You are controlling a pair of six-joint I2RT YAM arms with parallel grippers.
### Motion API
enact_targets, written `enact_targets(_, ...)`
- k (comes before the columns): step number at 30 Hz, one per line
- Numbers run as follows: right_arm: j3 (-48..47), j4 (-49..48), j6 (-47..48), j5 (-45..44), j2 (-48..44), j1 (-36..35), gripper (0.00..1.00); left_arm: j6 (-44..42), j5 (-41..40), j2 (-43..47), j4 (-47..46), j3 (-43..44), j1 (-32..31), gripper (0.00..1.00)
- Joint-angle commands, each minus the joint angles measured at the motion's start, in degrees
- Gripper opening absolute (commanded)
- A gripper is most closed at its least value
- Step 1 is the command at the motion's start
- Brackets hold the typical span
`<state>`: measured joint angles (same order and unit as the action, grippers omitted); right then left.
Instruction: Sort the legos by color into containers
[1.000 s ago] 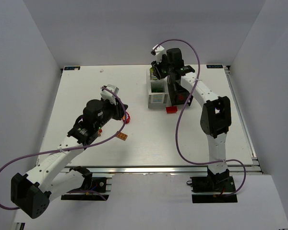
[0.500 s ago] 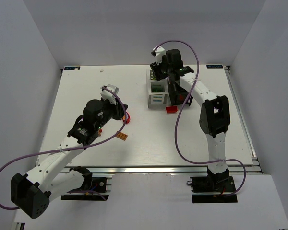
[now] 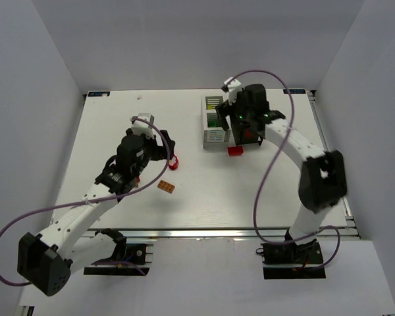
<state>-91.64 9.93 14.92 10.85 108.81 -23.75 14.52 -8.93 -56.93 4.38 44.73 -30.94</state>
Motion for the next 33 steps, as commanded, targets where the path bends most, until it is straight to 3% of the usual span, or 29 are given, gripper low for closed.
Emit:
enact_targets(1, 16.3, -17.1, -3.1, 5.6, -20.1, 0.1, 0.89, 7.0, -10.4, -4.9, 4.4, 2.6, 1.7, 0.98)
enact_targets(3, 26.1, -23.2, -7.0, 7.0, -30.6, 0.3, 0.89, 10.9, -14.2, -7.7, 7.7, 4.7, 2.5, 0.98)
enact_targets(4, 32.9, -25.2, -9.7, 11.9, -33.6, 0.5, 0.9, 12.8, -16.5, -11.0, 9.4, 5.5, 2.6, 0.98)
enact_targets(5, 34.0, -22.8, -9.6, 15.5, -35.8, 0.5, 0.82, 16.4, -18.9, -12.8, 13.5, 7.8, 2.7, 0.98)
enact_targets(6, 33.6, -18.5, -9.5, 18.2, -37.9, 0.5, 0.69, 18.1, -23.7, -14.6, 15.5, 9.0, 2.8, 0.98)
enact_targets(7, 30.5, -7.9, -11.6, 22.2, -38.0, 0.4, 0.52, 19.9, -25.9, -16.3, 18.0, 10.3, 2.9, 0.98)
enact_targets(8, 28.7, -2.3, -11.8, 25.0, -37.6, 0.3, 0.17, 22.6, -27.7, -18.9, 21.2, 11.2, 3.0, 0.98)
enact_targets(9, 27.2, 2.8, -11.1, 27.6, -37.1, 0.3, 0.06, 23.4, -30.1, -19.9, 22.2, 12.4, 3.1, 0.98)
enact_targets(10, 27.2, 6.6, -10.7, 31.1, -37.2, 0.3, 0.02, 24.4, -31.1, -20.6, 22.9, 12.7, 3.2, 0.98)
enact_targets(12, 30.7, 8.1, -9.9, 32.3, -40.1, 0.3, 0.12, 25.8, -33.2, -21.8, 24.4, 13.0, 3.2, 0.98)
enact_targets(13, 33.0, 6.7, -9.0, 30.9, -41.7, 0.3, 0.24, 24.3, -32.5, -22.0, 23.9, 12.6, 3.2, 0.98)
enact_targets(14, 36.4, 4.7, -7.8, 29.1, -44.2, 0.3, 0.51, 23.1, -31.1, -22.4, 21.7, 12.1, 3.2, 0.98)
enact_targets(17, 36.5, 5.4, -5.3, 24.9, -45.4, 0.3, 0.66, 14.9, -17.9, -24.5, 17.8, 11.6, 3.2, 0.98)
enact_targets(19, 36.1, 6.0, -5.4, 25.5, -45.3, 0.3, 0.69, 10.4, -8.9, -25.6, 15.1, 11.1, 3.2, 0.96)
enact_targets(25, 37.8, 3.5, -5.6, 23.5, -48.5, 0.3, 0.7, 4.4, 6.1, -26.6, 10.0, 8.6, 3.2, 0.96)
enact_targets(33, 39.1, 1.8, -4.7, 20.2, -50.8, 0.3, 0.69, 2.3, 8.0, -30.4, 9.3, 9.1, 3.2, 0.94)
